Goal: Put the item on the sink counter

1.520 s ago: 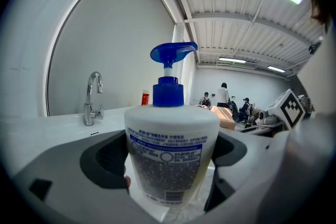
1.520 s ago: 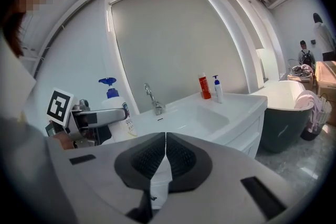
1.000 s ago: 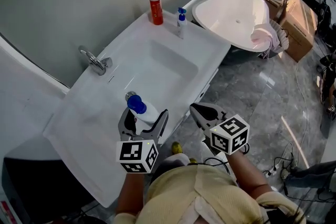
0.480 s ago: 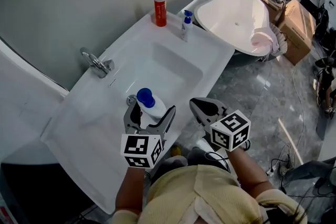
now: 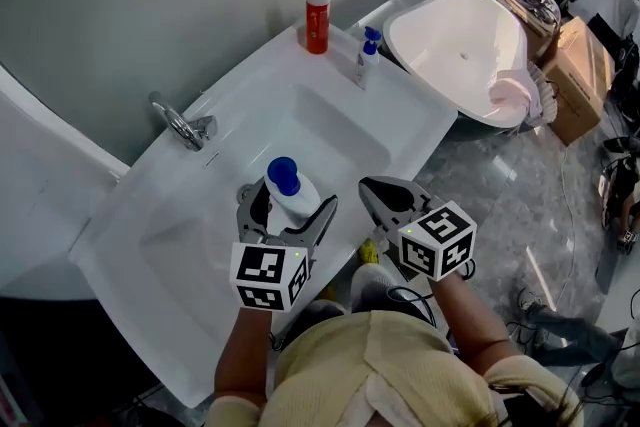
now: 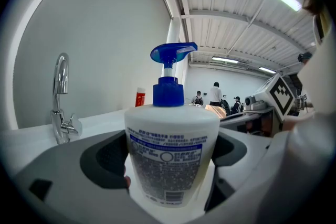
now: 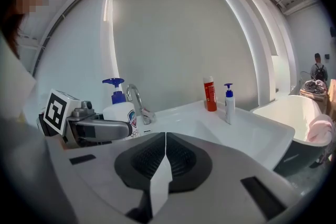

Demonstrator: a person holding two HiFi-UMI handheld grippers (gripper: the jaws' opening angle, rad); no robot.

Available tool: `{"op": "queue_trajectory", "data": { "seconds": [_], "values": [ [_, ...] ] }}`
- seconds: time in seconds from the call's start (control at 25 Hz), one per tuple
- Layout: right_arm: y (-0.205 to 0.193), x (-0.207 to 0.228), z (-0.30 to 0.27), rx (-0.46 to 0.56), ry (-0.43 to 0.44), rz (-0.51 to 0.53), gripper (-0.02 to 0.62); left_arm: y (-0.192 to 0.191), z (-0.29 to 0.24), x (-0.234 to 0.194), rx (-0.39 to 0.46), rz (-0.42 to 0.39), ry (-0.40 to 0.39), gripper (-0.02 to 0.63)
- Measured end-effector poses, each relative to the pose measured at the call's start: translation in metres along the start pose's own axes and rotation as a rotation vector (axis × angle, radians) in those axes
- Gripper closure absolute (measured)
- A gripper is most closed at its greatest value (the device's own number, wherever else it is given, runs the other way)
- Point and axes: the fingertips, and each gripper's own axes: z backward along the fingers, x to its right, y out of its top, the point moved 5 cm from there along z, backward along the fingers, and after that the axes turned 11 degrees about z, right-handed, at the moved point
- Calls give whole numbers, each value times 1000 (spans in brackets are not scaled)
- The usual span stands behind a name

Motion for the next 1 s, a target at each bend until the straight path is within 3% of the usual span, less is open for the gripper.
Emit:
{"op": "queue_trajectory", "data": {
  "seconds": [0.52,1.0],
  "values": [
    [11,87,-32,-15,80,0,569,19,-86,0,15,27,75,126],
    [13,135,-55,-18,126,-7,569,40,-157,-7,36,-8,97,126]
  ]
}}
